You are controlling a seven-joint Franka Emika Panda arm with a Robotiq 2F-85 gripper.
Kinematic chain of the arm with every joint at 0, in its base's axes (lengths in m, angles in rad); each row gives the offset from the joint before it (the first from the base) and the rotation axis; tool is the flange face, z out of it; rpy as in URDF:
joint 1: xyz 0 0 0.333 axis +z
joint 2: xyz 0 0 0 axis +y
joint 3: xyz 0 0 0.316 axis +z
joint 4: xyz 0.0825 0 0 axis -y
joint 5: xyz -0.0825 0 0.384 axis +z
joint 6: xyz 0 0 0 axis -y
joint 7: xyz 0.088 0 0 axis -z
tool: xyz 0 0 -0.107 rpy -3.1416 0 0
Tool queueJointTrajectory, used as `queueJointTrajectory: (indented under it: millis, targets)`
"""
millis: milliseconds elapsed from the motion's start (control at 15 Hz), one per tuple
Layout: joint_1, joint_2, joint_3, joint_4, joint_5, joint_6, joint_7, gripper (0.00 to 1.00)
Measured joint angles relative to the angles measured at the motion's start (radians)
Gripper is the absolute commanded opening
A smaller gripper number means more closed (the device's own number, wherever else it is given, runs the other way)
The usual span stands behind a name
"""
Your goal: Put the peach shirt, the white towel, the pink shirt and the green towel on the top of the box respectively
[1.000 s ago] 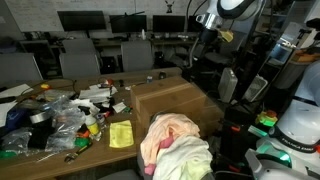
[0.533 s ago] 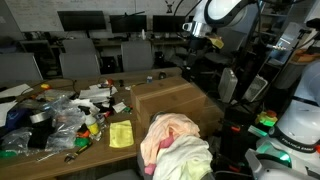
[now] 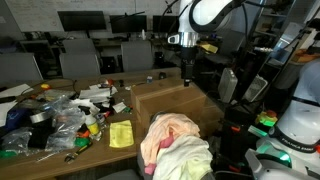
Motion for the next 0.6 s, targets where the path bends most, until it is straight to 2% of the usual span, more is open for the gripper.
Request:
queueJointTrajectory:
  millis: [267,600]
  targets:
    - [0.003,0.045,0.031,0.040,0.004,-0.120,-0.126,1.00]
    - [0.003,0.111,0.063,0.075,0.004,-0.130,-0.175,1.00]
